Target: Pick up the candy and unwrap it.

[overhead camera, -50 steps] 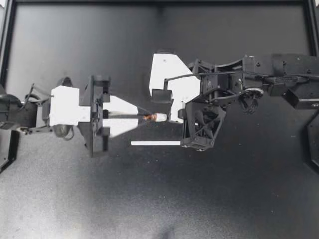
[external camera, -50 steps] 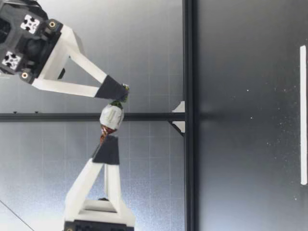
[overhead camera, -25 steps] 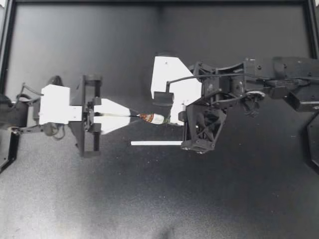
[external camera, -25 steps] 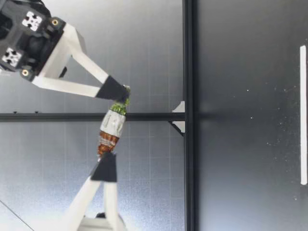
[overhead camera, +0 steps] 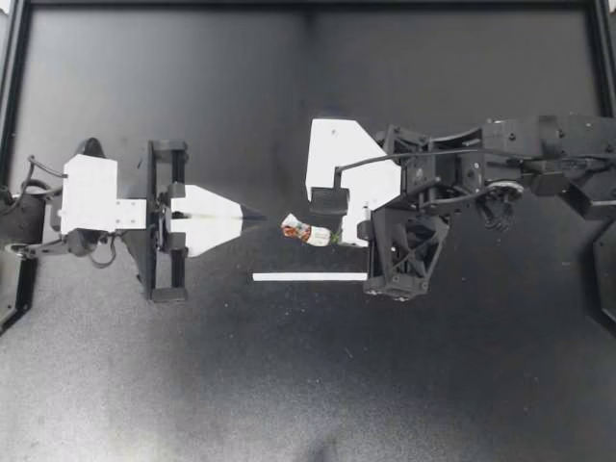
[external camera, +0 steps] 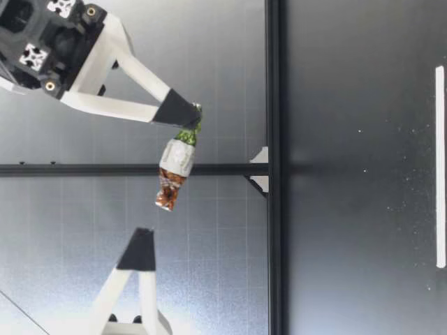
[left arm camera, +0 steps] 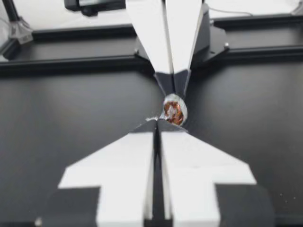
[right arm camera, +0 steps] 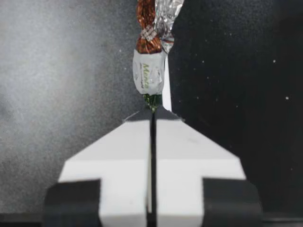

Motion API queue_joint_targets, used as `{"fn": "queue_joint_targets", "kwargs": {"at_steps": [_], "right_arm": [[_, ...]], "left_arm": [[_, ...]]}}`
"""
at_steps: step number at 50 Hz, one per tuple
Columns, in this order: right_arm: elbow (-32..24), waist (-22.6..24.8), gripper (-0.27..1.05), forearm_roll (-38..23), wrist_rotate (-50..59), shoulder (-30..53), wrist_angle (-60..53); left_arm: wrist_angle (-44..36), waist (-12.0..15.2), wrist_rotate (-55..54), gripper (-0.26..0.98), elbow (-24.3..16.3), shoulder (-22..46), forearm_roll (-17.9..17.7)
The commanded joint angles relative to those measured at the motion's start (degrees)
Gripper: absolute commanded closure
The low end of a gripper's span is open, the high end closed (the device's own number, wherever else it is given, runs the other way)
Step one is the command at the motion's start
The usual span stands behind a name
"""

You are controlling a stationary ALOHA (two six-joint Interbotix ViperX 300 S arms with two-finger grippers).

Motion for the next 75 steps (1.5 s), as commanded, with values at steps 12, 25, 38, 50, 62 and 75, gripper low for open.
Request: {"fn": "queue_joint_targets", "kwargs": {"at_steps": [12, 25, 38, 50, 62, 75], "right_arm": [[-0.9, 0.2, 0.96, 0.0, -0.3, -1.7, -0.7], [-1.3, 0.2, 0.96, -0.1, -0.5, -1.5, -1.8], [-2.4, 0.2, 0.96, -0.2, -0.6, -0.4, -2.0], [-2.5, 0.2, 0.96, -0.2, -0.6, -0.4, -2.1], [-2.5, 0.2, 0.96, -0.7, -0.6, -0.4, -2.5], [-2.5, 0.2, 0.96, -0.7, -0.6, -0.7, -3.1]], "left_arm": [[-0.7, 0.1, 0.1, 0.78, -1.1, 0.4, 0.2], [-0.4, 0.1, -0.4, 0.22, -1.2, 1.0, -0.1], [-0.4, 0.1, -0.4, 0.22, -3.1, 2.2, -0.4], [-0.5, 0.0, -0.1, 0.33, -3.8, 2.5, -0.4], [-0.4, -0.3, 0.1, 0.62, -4.2, 3.3, -0.4], [-1.0, -0.3, 0.0, 0.82, -4.0, 3.3, -0.4]]}}
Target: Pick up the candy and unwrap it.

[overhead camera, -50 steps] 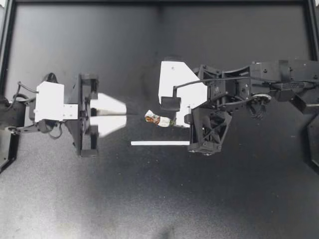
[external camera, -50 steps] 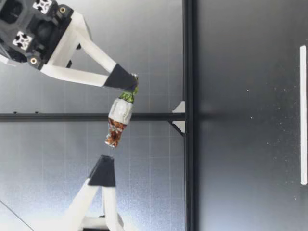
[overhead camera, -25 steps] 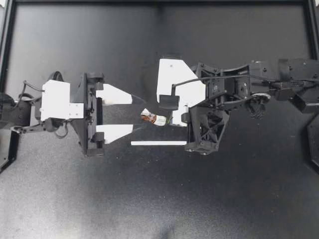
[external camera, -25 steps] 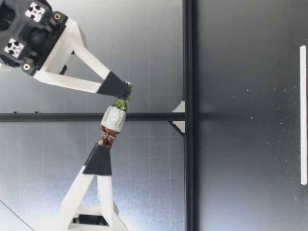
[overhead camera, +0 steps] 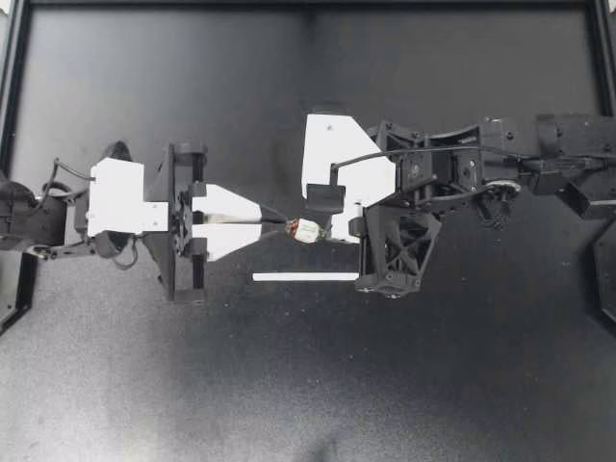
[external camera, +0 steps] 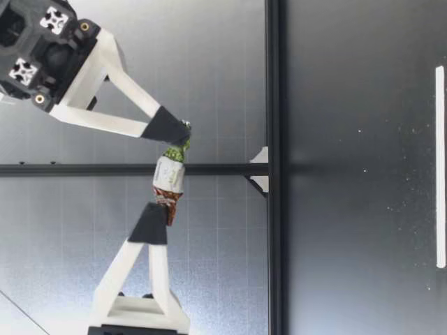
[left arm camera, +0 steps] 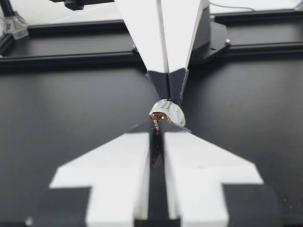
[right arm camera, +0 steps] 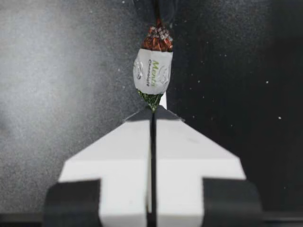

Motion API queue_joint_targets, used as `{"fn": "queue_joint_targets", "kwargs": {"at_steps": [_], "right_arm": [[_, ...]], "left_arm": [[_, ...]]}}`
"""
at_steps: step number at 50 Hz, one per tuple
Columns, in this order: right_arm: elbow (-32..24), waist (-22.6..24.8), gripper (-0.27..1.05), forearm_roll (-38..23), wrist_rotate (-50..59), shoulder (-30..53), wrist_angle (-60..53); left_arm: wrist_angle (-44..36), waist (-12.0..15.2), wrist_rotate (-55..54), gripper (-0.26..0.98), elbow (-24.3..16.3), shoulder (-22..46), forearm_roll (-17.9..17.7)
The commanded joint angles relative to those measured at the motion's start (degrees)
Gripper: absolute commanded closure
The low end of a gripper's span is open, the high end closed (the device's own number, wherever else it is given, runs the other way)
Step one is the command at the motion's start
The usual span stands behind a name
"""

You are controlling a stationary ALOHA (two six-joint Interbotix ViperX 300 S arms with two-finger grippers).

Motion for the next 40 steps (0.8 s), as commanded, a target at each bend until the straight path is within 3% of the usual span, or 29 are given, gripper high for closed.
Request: {"fn": "queue_joint_targets", "kwargs": {"at_steps": [1, 18, 40], "right_arm": [[-1.4, 0.2, 0.96, -0.2, 0.0, -1.1, -0.7], [0.6, 0.2, 0.96, -0.2, 0.1, -1.4, -0.9], [0.6, 0.2, 0.96, -0.8, 0.3, -1.9, -4.3]], "left_arm": [[-0.7, -0.1, -0.2, 0.83, -0.9, -1.0, -0.1], [-0.9, -0.1, -0.3, 0.83, 0.7, -3.1, -0.1], [-0.9, -0.4, -0.3, 0.83, -0.1, -2.5, -0.1]]}}
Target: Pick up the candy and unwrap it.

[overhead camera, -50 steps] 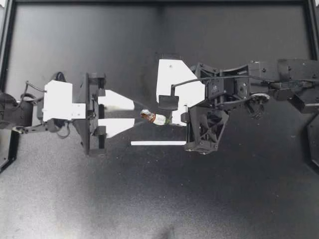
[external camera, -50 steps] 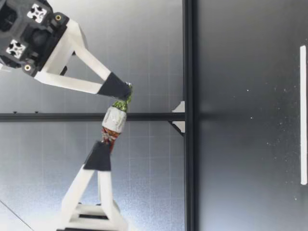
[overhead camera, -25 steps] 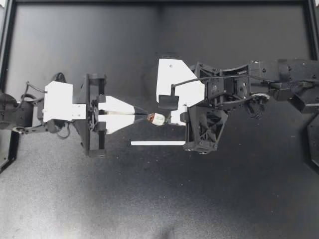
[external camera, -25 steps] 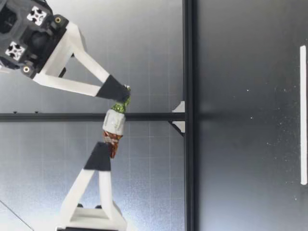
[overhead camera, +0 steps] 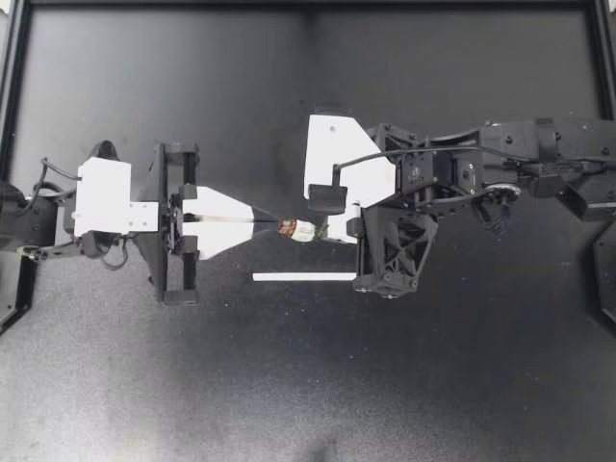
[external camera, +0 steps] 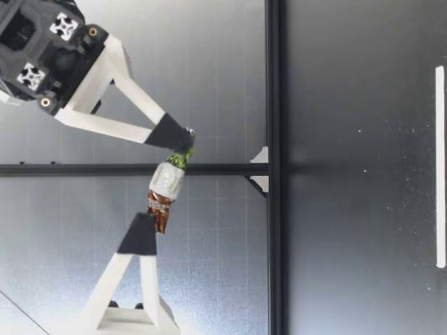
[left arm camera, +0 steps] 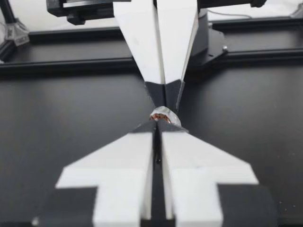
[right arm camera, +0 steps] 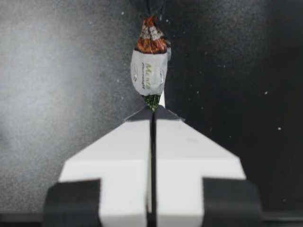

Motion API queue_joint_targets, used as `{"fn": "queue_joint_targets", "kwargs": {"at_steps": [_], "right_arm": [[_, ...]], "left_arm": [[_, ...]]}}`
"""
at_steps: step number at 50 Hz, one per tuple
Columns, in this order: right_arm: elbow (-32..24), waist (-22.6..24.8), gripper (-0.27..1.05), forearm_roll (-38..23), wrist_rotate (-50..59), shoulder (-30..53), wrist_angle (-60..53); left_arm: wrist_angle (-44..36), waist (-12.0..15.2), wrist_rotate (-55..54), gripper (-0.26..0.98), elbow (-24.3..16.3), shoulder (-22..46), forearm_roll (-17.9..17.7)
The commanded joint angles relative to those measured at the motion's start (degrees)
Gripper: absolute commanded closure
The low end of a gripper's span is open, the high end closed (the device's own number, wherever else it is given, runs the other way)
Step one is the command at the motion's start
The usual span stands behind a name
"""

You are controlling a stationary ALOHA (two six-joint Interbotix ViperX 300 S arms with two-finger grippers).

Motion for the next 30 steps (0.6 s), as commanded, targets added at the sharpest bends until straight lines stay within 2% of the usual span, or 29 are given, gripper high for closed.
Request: {"fn": "queue_joint_targets", "kwargs": {"at_steps": [1, 12, 19, 25, 30], "right_arm": [[-0.8, 0.2, 0.96, -0.4, 0.3, -1.8, -0.7], [-0.7, 0.2, 0.95, -0.5, 0.3, -1.8, -0.9], [-0.4, 0.2, 0.9, -0.5, 0.2, -2.0, -0.9], [0.5, 0.2, 0.8, -0.5, 0.3, -2.0, -0.9], [0.8, 0.2, 0.62, -0.5, 0.4, -2.0, -1.5]], "left_arm": [[-0.6, -0.2, -0.2, 0.83, -1.1, -0.5, 0.1], [-0.6, -0.2, 0.8, 0.83, -1.1, -0.8, 0.1], [-0.6, -0.2, 1.2, 0.83, -1.1, -1.3, 0.1], [-0.6, -0.2, 1.6, 0.83, -1.0, -1.9, 0.1], [-0.3, -0.2, 2.4, 0.83, -1.1, -2.0, 0.1]]}}
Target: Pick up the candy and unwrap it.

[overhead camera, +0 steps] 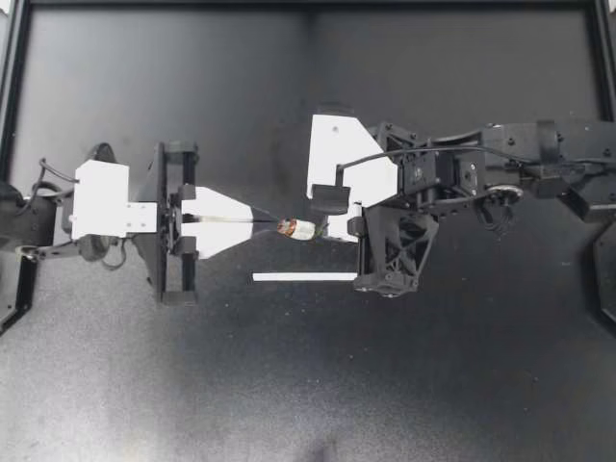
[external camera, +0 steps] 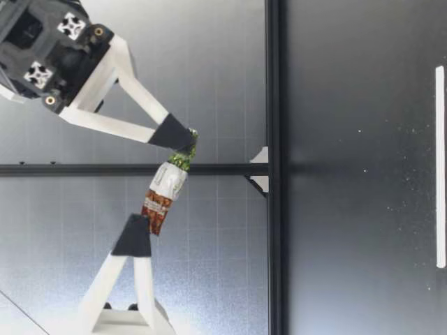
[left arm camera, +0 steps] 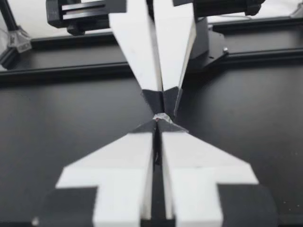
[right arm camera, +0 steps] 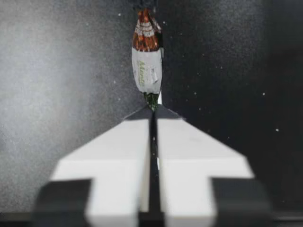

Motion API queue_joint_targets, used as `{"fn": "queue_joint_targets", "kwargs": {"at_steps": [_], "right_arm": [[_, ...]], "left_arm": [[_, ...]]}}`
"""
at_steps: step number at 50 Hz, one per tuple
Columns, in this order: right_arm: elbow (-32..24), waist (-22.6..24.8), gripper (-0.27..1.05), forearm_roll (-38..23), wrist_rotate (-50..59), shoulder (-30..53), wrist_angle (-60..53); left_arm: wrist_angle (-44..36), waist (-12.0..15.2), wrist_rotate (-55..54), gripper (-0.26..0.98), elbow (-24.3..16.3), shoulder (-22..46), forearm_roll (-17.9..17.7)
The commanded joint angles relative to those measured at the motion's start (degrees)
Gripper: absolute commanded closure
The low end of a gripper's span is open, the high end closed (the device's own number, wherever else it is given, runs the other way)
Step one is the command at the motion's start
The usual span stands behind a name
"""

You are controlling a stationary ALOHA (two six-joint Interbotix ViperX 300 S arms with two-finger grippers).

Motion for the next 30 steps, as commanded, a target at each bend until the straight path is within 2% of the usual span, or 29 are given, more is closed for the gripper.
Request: {"fn": "queue_joint_targets", "kwargs": {"at_steps": [1, 9, 12, 18, 23, 30], "right_arm": [[-0.4, 0.2, 0.58, 0.0, 0.1, -1.8, -0.7], [0.1, 0.2, 0.28, -0.2, -0.2, -2.4, -2.5], [0.9, 0.2, 0.28, -1.0, -0.2, -3.4, -4.3], [4.4, 0.0, 0.28, -1.5, 0.2, -7.7, -12.3], [9.8, -0.3, 0.28, -1.1, 0.9, -12.4, -24.3], [19.1, -0.4, 0.28, 0.4, 3.9, -17.2, -45.2]], "left_arm": [[-0.4, -0.2, 0.6, 0.83, -1.1, -1.2, 0.1], [0.0, -0.2, 3.3, 0.83, -0.9, -1.2, 0.8], [0.6, -0.2, 6.0, 0.83, -0.9, -1.3, 1.6], [5.0, -0.4, 14.6, 0.83, -1.9, -2.0, 6.0], [9.5, -0.5, 23.1, 0.83, -3.1, -3.3, 7.9], [11.6, -0.6, 33.7, 0.83, -4.2, -5.2, 7.8]]}}
